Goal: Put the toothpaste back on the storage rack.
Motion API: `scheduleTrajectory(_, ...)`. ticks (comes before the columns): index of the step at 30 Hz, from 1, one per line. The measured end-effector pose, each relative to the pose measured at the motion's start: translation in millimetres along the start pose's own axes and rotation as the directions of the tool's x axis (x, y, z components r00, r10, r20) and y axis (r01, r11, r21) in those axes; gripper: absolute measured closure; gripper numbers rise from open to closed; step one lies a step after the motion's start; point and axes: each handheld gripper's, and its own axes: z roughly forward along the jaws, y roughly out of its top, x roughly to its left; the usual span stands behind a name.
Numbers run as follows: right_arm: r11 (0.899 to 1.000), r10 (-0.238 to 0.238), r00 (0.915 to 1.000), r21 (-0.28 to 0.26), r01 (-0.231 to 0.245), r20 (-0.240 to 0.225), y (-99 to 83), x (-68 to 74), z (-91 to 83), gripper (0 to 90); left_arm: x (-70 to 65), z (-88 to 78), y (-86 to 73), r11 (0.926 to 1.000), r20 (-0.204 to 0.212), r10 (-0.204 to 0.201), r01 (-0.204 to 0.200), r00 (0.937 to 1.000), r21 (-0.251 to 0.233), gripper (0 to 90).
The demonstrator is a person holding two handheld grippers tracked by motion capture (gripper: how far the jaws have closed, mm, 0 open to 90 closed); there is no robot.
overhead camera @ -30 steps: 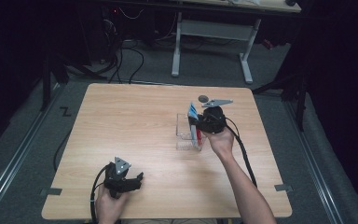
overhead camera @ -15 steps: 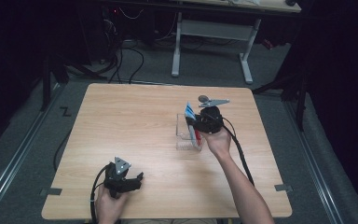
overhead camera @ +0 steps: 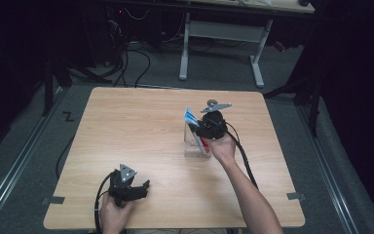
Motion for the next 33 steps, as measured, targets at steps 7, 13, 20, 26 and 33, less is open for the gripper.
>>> scheduleTrajectory(7, 1.000, 0.016, 0.9999, 0.012, -0.016, -0.003, -1.2, -2.2, 3.4, 63.5, 0.1, -0.1, 0.0, 1.0000, 0.000, 0.001, -0.001, 1.0000, 0.001, 17.4)
scheduleTrajectory(13, 0.999, 0.042, 0.9991, -0.020, -0.042, -0.006, -0.9, -5.3, -6.4, 54.8, 0.0, 0.0, 0.0, 1.0000, 0.000, 0.000, 0.000, 1.0000, 0.000, 17.4)
scheduleTrajectory(20, 0.998, 0.037, 0.9993, -0.050, -0.037, -0.008, -1.9, -7.1, -20.7, 53.2, -0.1, 0.0, 0.0, 1.0000, 0.000, 0.000, 0.000, 1.0000, 0.000, 17.3)
scheduleTrajectory(26, 0.996, 0.041, 0.9991, -0.076, -0.041, -0.001, -3.8, -9.1, -29.2, 53.1, -0.1, 0.0, 0.0, 1.0000, 0.000, 0.000, 0.000, 1.0000, 0.000, 17.3)
scheduleTrajectory(33, 0.993, 0.058, 0.9983, -0.108, -0.057, 0.008, -9.9, -14.4, -38.9, 53.5, -0.1, 0.1, 0.1, 1.0000, 0.000, -0.001, 0.001, 1.0000, 0.000, 17.3)
